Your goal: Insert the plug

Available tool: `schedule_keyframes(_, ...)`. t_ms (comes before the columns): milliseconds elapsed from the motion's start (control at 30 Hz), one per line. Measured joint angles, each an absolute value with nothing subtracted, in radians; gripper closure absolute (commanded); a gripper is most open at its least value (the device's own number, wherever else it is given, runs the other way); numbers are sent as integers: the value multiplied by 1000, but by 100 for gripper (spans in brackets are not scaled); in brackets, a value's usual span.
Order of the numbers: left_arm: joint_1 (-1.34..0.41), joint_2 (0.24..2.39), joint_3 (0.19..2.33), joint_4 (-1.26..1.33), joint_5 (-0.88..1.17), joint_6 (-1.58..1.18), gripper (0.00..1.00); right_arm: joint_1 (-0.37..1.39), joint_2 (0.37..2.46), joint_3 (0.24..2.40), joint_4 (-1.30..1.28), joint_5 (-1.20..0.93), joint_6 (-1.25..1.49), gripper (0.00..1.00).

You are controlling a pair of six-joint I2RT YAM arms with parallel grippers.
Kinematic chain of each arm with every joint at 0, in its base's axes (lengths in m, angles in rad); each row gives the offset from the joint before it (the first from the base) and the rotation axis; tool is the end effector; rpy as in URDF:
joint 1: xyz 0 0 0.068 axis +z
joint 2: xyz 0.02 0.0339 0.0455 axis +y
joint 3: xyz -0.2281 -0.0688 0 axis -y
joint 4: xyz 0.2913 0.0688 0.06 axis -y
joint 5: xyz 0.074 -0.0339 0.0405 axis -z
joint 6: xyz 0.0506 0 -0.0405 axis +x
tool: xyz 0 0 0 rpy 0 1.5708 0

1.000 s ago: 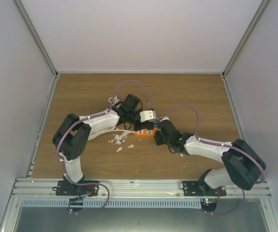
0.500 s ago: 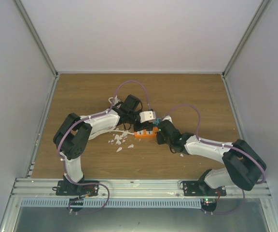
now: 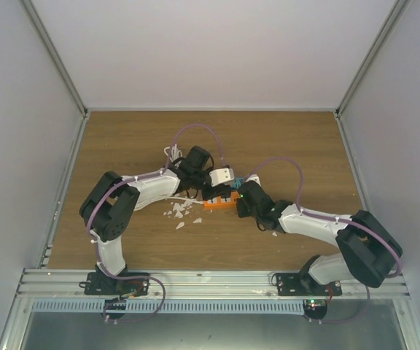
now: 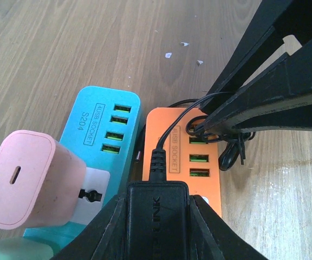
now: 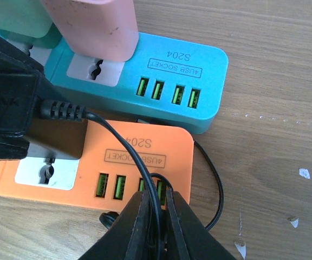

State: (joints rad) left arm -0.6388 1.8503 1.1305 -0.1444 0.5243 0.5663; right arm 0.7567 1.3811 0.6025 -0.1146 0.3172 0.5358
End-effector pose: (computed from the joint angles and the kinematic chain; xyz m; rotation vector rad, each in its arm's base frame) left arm 0.3205 -0.2696 0.0962 1.5401 1.8241 -0.6688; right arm 0.2312 0.1966 0.0805 -0.1307 2.4107 0.2037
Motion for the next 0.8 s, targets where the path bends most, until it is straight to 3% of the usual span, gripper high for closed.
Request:
schedule_keyframes(100,-642,1848,1127,-134,515,549,96,756,1381,603,-114,317,536,82)
schedule_keyframes(200,-647,1847,1125,-126,499,533,66,756,1380,603,-115,316,535,76)
schedule_keyframes(400,-654,1822,1102,-148,418,514,56,756,1358,602,-123,313,531,75)
schedule_keyframes(433,-654,1814,1100,-163,402,513,41,756,1357,602,-123,312,531,75)
schedule_keyframes(467,-654,1802,1100,-176,387,510,8,756,1357,602,-123,312,531,75)
schedule_keyframes(500,-654,1783,1100,-187,372,506,2,756,1357,602,-124,311,531,75)
schedule_keyframes(800,-678,1472,1052,-125,273,434,1,756,1354,602,-125,309,530,75)
